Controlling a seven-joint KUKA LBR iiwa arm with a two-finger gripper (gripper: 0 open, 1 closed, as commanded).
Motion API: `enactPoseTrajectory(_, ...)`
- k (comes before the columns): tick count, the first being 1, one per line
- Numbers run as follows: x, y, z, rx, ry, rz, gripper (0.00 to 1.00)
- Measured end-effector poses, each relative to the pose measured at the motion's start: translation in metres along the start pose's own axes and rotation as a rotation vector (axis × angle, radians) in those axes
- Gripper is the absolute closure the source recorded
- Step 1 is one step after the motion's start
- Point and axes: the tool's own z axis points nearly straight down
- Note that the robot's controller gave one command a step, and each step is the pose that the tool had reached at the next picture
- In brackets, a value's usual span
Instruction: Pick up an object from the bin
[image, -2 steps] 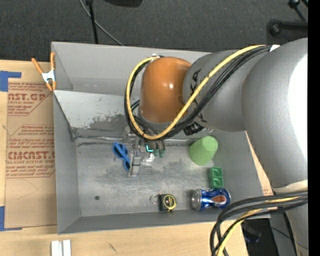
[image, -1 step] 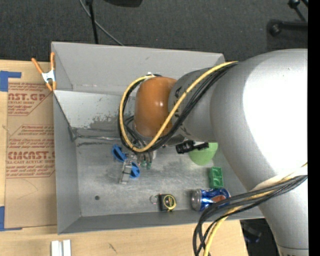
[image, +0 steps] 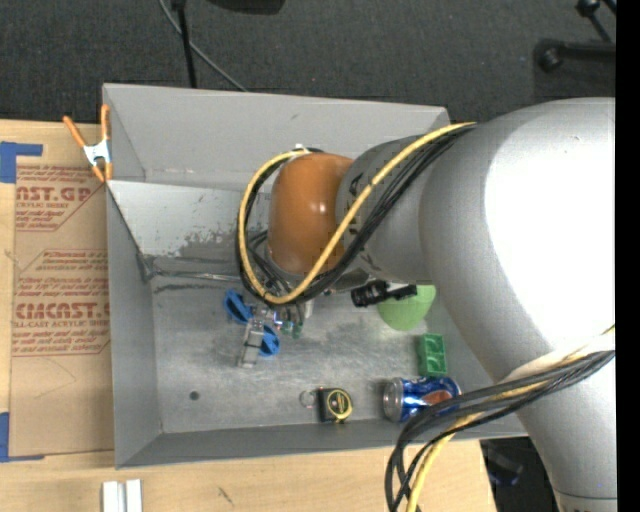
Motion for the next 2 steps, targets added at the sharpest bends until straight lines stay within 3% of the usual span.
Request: enactPoseTrajectory(2, -0.0004, 0.0012, -0.0003, -0.003, -0.002, -0.002, 0.0)
